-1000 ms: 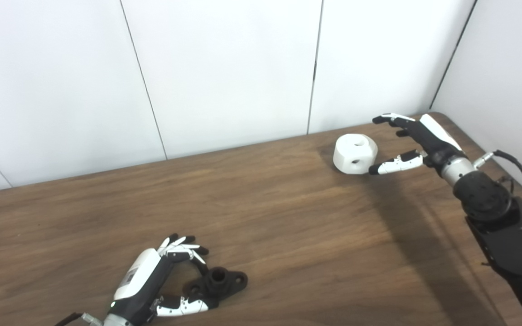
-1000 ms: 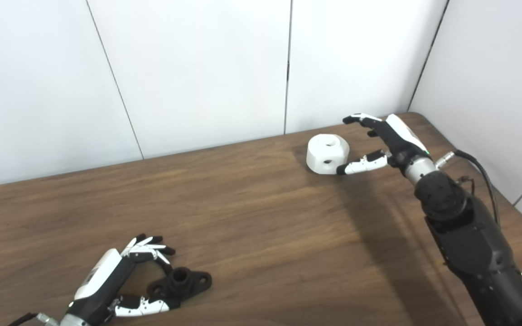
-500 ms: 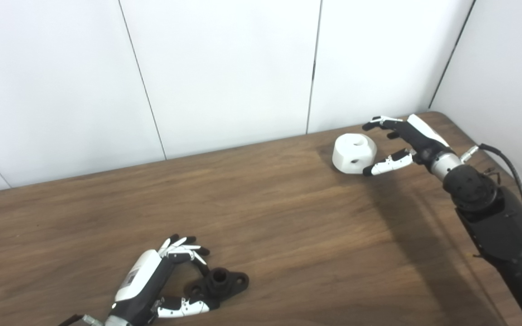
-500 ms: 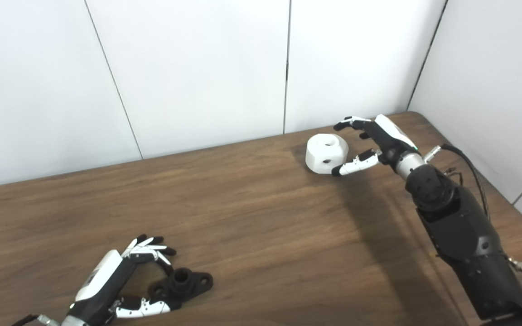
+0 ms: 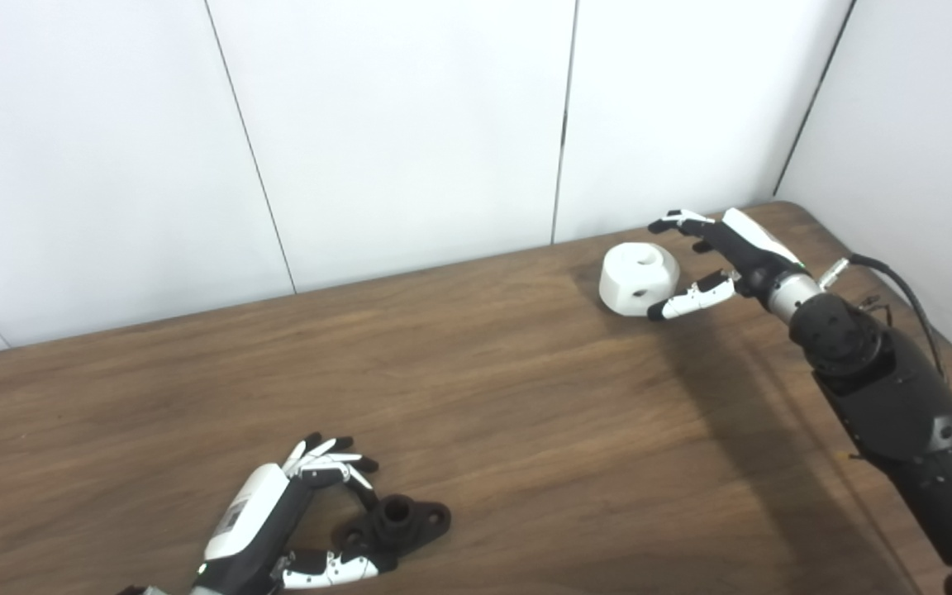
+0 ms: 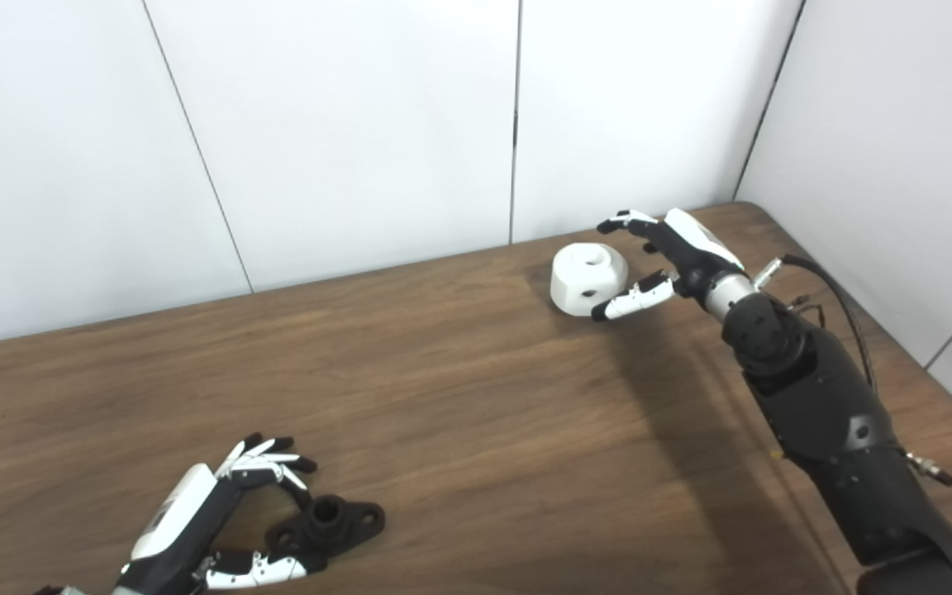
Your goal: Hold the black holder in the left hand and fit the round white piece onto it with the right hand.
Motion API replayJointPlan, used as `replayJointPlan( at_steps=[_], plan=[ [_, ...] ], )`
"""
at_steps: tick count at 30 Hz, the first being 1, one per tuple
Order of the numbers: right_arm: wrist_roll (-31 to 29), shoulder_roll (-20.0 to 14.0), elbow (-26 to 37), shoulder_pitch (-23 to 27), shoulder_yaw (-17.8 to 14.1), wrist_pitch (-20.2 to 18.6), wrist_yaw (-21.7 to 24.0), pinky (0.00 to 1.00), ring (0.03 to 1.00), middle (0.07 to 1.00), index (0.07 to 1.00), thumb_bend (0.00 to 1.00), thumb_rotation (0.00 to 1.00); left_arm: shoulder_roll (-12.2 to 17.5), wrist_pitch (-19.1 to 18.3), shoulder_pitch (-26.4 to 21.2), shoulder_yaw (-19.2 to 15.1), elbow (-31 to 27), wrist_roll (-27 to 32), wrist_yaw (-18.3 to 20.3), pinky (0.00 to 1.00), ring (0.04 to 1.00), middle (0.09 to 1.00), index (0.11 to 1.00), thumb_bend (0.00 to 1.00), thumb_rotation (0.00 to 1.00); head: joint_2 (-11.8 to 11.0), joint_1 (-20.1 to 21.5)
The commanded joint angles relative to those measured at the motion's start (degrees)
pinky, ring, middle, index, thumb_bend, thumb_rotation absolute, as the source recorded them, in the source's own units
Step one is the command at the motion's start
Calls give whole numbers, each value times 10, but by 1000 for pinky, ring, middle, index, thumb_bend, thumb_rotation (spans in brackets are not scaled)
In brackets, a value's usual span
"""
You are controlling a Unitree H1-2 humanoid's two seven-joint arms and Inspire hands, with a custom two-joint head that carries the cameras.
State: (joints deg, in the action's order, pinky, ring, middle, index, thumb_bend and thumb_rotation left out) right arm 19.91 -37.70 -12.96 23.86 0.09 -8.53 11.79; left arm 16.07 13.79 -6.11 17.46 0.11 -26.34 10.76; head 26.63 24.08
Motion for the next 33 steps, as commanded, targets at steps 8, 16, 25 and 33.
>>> replayJointPlan(
  at_steps=[8, 16, 25, 33],
  plan=[
    [13, -29, -8, 48, 1, 11, 0, 863, 938, 964, 882, 850, 249, 5, 12, 9, 4, 1, 1, 6, 1000, 909, 760, 485, 524, 58, -5, 0],
    [14, -30, -32, 63, 8, 16, 1, 880, 949, 970, 896, 863, 234, 6, 15, 13, 4, 0, 1, 2, 1000, 908, 758, 484, 524, 58, -9, 0],
    [24, -35, -44, 72, 23, 16, 1, 858, 942, 964, 874, 901, 237, 6, 18, 17, 3, -5, 4, 1, 1000, 907, 758, 484, 524, 57, -4, 1],
    [20, -30, -54, 71, 25, 17, -1, 850, 940, 963, 846, 909, 207, 7, 13, 18, 3, -11, 6, 3, 1000, 906, 757, 485, 524, 57, -3, -1]
  ],
)
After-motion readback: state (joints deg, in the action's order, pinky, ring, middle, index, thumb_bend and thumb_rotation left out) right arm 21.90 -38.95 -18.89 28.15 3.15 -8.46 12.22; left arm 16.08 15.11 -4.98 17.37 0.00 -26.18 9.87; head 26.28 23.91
